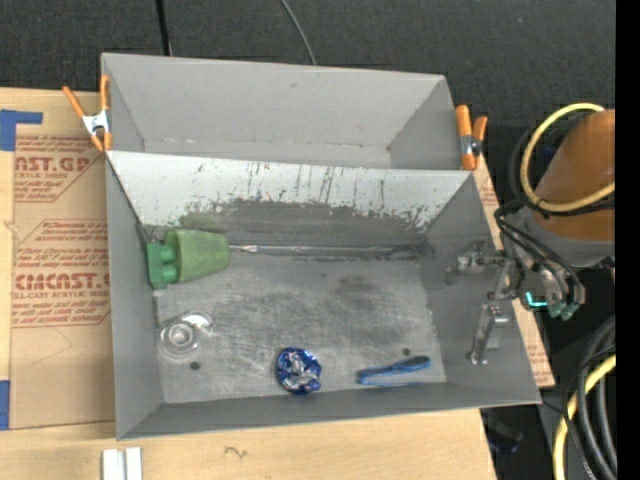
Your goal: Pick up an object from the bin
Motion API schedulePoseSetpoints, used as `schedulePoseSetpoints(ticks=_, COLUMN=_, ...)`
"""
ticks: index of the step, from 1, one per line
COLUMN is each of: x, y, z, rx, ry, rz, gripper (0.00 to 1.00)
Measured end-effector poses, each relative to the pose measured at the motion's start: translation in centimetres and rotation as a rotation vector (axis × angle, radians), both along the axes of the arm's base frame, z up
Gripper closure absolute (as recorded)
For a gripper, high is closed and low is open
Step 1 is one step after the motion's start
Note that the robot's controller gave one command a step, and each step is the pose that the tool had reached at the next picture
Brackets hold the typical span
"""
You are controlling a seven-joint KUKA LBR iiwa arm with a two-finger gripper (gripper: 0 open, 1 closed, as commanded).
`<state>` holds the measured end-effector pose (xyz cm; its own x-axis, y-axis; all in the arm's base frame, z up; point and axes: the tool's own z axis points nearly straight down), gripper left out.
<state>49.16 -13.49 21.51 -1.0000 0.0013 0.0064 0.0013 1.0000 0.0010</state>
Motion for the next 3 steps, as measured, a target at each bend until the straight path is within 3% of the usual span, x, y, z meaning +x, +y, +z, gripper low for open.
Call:
schedulePoseSetpoints(ticks=1, x=-0.3, y=8.7, z=-14.2, rx=-0.004, ry=-0.030, rz=0.119, gripper=0.00)
schedulePoseSetpoints(ticks=2, x=-0.9, y=8.7, z=-14.4, rx=-0.002, ry=-0.013, rz=0.116, gripper=1.00)
schedulePoseSetpoints(ticks=3, x=0.5, y=5.2, z=1.6, rx=-0.003, ry=-0.014, rz=0.434, gripper=1.00)
